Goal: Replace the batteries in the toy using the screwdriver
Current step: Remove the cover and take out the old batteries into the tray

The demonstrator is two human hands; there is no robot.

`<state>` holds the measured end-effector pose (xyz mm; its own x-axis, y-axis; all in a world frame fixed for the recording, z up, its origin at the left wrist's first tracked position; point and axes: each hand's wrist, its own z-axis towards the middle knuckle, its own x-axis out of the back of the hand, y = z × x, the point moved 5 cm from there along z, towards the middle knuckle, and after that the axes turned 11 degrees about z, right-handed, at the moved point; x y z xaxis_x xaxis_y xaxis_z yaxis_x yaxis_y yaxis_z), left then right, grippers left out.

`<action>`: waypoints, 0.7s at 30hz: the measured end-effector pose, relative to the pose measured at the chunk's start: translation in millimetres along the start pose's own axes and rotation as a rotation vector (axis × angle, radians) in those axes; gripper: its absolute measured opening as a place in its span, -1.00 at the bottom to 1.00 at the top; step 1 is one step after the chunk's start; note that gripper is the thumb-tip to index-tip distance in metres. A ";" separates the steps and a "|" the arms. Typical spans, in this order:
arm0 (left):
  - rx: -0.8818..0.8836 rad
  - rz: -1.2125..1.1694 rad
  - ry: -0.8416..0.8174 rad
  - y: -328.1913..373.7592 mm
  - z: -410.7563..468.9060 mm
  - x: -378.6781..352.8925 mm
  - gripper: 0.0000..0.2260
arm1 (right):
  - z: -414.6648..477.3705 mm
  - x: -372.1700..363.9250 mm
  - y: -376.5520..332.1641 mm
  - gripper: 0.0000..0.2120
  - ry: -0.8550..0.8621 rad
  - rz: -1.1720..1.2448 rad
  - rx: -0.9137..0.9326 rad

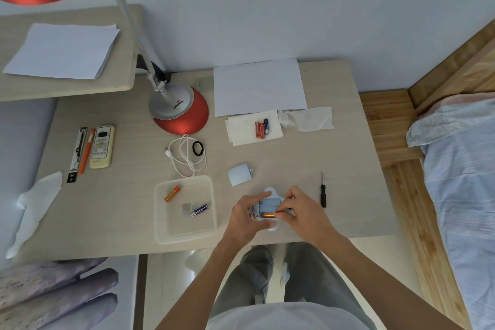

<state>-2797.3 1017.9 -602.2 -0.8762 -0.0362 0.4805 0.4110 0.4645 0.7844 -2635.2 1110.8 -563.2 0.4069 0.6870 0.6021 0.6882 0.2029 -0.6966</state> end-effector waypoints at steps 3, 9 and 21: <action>0.019 -0.031 0.015 -0.1 -3.6 -1.9 -0.34 | 0.0 0.5 -5.6 -0.83 -0.028 -0.070 0.051; 0.049 -0.057 0.063 1.2 -8.9 -5.4 -0.35 | 2.0 0.2 -17.0 -0.81 -0.113 -0.231 0.144; 0.145 -0.046 0.109 -3.8 -18.1 -11.8 -0.31 | 4.3 19.1 -18.2 -0.78 -0.121 -0.172 0.244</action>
<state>-2784.0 1000.6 -603.7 -0.8575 -0.1527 0.4913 0.3233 0.5829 0.7455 -2642.6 1123.3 -540.8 0.2127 0.7028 0.6789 0.5702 0.4750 -0.6703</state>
